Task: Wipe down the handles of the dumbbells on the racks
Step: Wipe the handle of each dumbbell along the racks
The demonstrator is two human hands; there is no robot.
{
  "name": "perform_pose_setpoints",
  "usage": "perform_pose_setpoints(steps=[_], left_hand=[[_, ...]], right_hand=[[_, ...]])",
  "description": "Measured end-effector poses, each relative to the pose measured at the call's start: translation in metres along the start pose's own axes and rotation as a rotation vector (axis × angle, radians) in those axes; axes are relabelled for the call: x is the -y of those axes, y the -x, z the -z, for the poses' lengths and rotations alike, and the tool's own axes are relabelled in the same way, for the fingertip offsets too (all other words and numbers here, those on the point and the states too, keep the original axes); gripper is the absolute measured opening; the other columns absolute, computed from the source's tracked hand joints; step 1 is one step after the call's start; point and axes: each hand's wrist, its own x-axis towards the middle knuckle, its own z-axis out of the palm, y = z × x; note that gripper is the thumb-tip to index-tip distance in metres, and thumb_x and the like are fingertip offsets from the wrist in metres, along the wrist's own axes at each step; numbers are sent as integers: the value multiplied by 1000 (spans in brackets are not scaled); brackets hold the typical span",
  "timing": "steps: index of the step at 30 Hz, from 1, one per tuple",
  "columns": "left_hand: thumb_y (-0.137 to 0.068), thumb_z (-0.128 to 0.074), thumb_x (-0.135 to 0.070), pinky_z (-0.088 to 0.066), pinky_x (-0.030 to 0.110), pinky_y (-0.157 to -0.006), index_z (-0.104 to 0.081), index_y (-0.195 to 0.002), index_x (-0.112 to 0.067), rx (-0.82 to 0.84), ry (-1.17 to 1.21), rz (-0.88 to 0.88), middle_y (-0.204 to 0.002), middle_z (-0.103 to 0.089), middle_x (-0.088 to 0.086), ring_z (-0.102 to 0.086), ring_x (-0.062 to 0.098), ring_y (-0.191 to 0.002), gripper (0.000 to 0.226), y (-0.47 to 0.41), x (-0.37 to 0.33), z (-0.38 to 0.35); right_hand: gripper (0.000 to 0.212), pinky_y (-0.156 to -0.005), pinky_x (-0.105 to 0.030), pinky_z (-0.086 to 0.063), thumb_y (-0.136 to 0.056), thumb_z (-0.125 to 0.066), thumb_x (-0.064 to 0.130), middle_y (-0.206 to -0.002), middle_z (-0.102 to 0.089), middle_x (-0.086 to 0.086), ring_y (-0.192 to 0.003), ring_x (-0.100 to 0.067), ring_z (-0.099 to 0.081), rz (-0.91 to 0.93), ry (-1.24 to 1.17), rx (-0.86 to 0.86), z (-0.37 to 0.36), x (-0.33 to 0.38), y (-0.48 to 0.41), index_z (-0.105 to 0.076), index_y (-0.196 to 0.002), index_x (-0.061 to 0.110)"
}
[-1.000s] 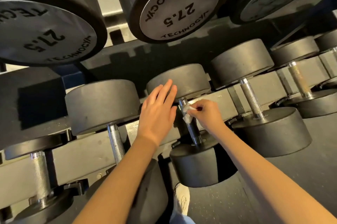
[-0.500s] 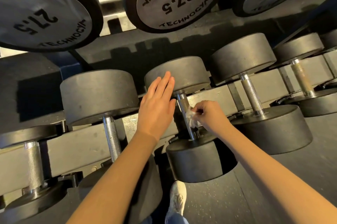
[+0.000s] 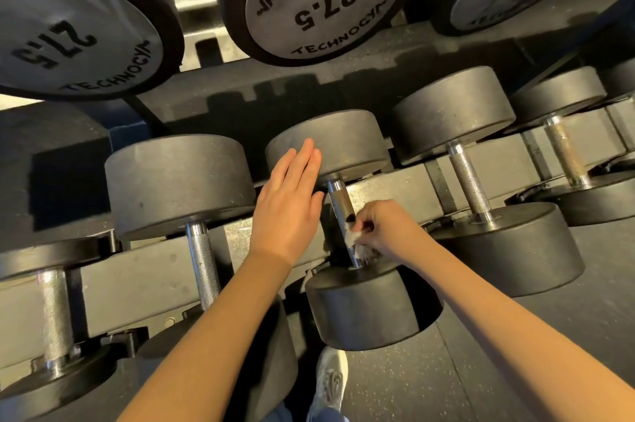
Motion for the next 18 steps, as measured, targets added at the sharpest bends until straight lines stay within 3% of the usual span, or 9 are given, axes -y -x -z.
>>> perform_pose_setpoints(steps=[2, 4, 9, 11, 15, 18], left_hand=[[-98, -47, -23, -20, 37, -117, -19, -151, -18, 5, 0, -2, -160, -12, -4, -9, 16, -146, 60, 0, 1, -1], [-99, -47, -23, -19, 37, -117, -18, -151, -19, 13, 4, 6, -160, -10, -5, -7, 15, -146, 60, -1, 1, -1], [-97, -50, -19, -26, 42, -116, -23, -150, -15, -13, 10, -22, -159, -17, 0, -14, 20, -146, 60, 0, 3, -3], [-97, -50, -19, -26, 42, -115, -24, -150, -14, -20, 26, -19, -159, -18, 0, -14, 21, -146, 60, 0, 3, -4], [-97, -49, -19, -26, 42, -116, -24, -150, -15, -26, 36, -29, -159, -18, 0, -15, 20, -146, 59, 0, 2, -4], [-98, -48, -20, -26, 42, -117, -23, -150, -15, -28, 49, -18, -159, -17, -1, -13, 19, -146, 58, 1, 1, -3]], right_hand=[[12, -82, -24, -43, -84, -64, 2, -99, -66, -12, -93, -24, -60, 10, -27, -148, 2, 3, -12, -71, -94, 4], [9, -76, -15, -41, -84, -65, 2, -96, -66, -13, -90, -25, -60, 19, -59, -305, 1, 5, -27, -71, -90, 3], [9, -67, -2, -30, -81, -71, 5, -85, -59, 0, -80, -10, -53, 45, -140, -460, -9, 1, -37, -72, -90, 2], [11, -69, -3, -32, -81, -72, 7, -84, -57, 4, -80, -12, -55, 58, -164, -444, -10, -3, -36, -73, -91, 4], [13, -76, -21, -44, -77, -76, 6, -82, -58, 7, -81, -13, -58, 4, -190, -249, -8, -10, -20, -69, -82, 15], [27, -73, -12, -45, -71, -80, 3, -80, -58, 12, -79, -10, -59, -37, -180, -75, -7, -14, 0, -64, -72, 25]])
